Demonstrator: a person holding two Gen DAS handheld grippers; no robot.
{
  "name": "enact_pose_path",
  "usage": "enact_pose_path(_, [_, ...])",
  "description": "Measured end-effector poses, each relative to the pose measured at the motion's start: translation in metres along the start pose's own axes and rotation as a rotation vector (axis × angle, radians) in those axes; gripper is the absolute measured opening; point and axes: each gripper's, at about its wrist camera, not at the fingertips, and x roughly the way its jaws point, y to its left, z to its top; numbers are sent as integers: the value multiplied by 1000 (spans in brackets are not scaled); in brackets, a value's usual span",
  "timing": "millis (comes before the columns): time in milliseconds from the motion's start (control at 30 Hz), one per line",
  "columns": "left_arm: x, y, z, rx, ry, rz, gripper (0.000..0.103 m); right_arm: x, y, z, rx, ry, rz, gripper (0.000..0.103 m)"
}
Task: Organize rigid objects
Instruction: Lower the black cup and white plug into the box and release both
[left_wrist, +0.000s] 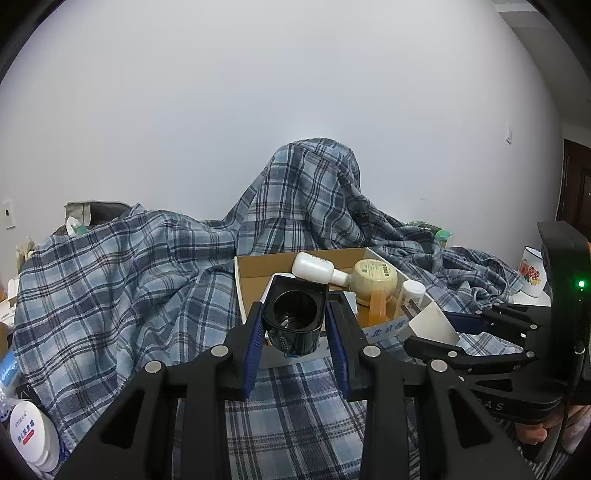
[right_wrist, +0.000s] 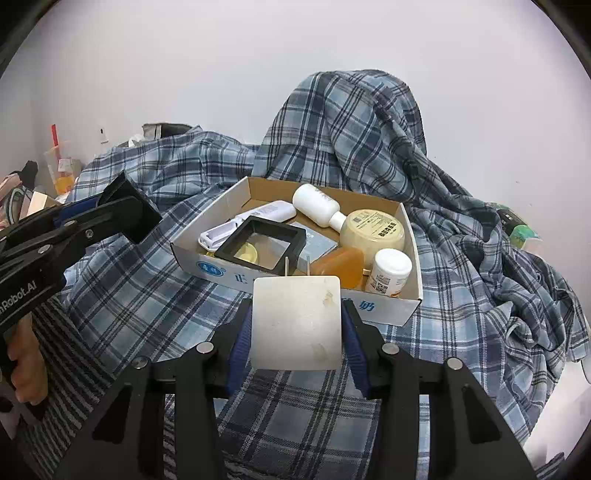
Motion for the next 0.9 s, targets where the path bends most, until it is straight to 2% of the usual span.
enact_pose_path(233, [-12, 1, 9, -8, -19, 31, 35, -15, -8, 2, 27, -36, 18, 45])
enact_pose_path(433, [-32, -10, 50, 36, -96, 43, 35, -39, -18, 28, 24, -137, 14, 45])
enact_pose_path(567, [-30, -13, 79, 50, -152, 42, 35, -52, -31, 60, 28, -205, 3, 45])
enact_pose_path(733, [-5, -23, 112, 73, -231, 78, 35, -51, -50, 104, 56, -268, -22, 45])
enact_pose_path(900, [43, -26, 125, 63, -191, 44, 35, -31, -64, 133, 57, -285, -42, 45])
